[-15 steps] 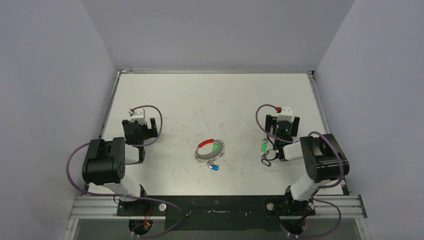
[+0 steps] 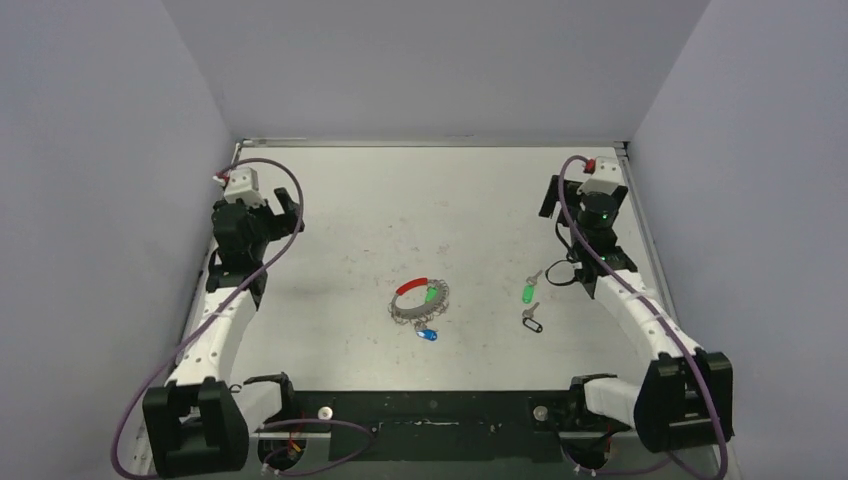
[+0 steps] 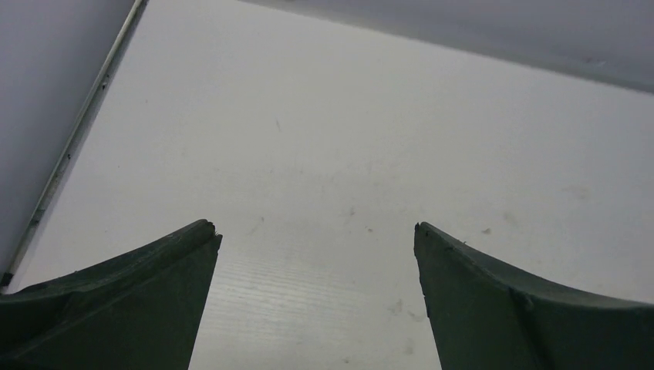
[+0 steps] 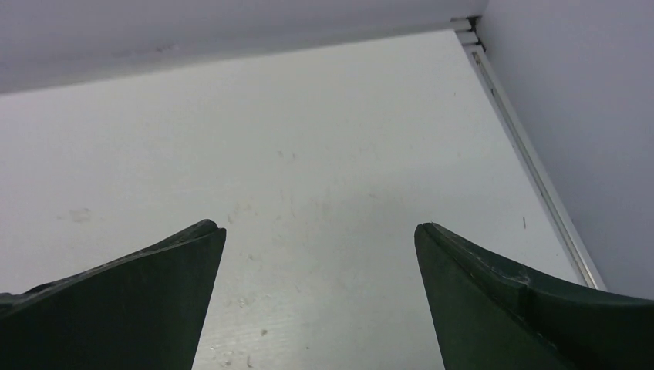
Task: Put the keys on the keyring
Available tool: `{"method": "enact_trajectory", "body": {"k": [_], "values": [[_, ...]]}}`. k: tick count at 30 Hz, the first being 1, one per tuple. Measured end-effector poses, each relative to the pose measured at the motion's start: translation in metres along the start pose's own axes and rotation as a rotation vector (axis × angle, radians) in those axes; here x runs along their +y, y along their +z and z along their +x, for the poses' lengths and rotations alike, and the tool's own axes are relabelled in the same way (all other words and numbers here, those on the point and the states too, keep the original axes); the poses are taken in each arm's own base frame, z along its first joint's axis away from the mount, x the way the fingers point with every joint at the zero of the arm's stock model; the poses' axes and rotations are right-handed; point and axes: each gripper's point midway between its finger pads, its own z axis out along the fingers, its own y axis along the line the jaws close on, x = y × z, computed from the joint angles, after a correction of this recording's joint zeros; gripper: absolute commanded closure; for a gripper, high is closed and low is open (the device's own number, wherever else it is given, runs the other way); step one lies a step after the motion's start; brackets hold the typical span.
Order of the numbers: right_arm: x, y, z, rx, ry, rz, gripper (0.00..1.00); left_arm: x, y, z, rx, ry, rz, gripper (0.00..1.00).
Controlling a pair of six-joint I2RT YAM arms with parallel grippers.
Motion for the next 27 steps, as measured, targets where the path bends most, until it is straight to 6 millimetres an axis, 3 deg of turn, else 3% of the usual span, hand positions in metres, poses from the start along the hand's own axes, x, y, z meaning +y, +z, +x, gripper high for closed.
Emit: {"method": "enact_trajectory", "body": {"k": [2, 5, 10, 15, 18, 22, 27], "values": [[-0.001, -0.02, -0.036, -0.054, 0.067, -0.005, 0.0, -0.01, -0.021, -0.033, -0.039, -0.089, 0.01, 0.03], [-0.005, -0.046, -0.049, -0.058, 0.135, 0.001, 0.0, -0.016, -0.049, -0.037, -0.022, -0.214, 0.01, 0.03], [-0.01, -0.068, -0.021, 0.053, 0.239, 0.024, 0.0, -0.021, -0.08, 0.004, 0.112, -0.381, -0.014, 0.03], [0.005, -0.084, 0.044, 0.281, 0.267, -0.037, 0.0, -0.039, -0.089, 0.054, 0.272, -0.497, 0.054, 0.03], [0.01, -0.094, 0.07, 0.379, 0.266, -0.06, 0.0, -0.057, -0.088, 0.084, 0.39, -0.556, 0.129, 0.03], [0.014, -0.103, 0.087, 0.454, 0.255, -0.089, 0.0, -0.094, -0.085, 0.132, 0.594, -0.566, 0.216, 0.03], [0.03, -0.105, 0.102, 0.517, 0.261, -0.177, 0.0, -0.16, -0.097, 0.181, 0.827, -0.395, 0.33, 0.15]]}}
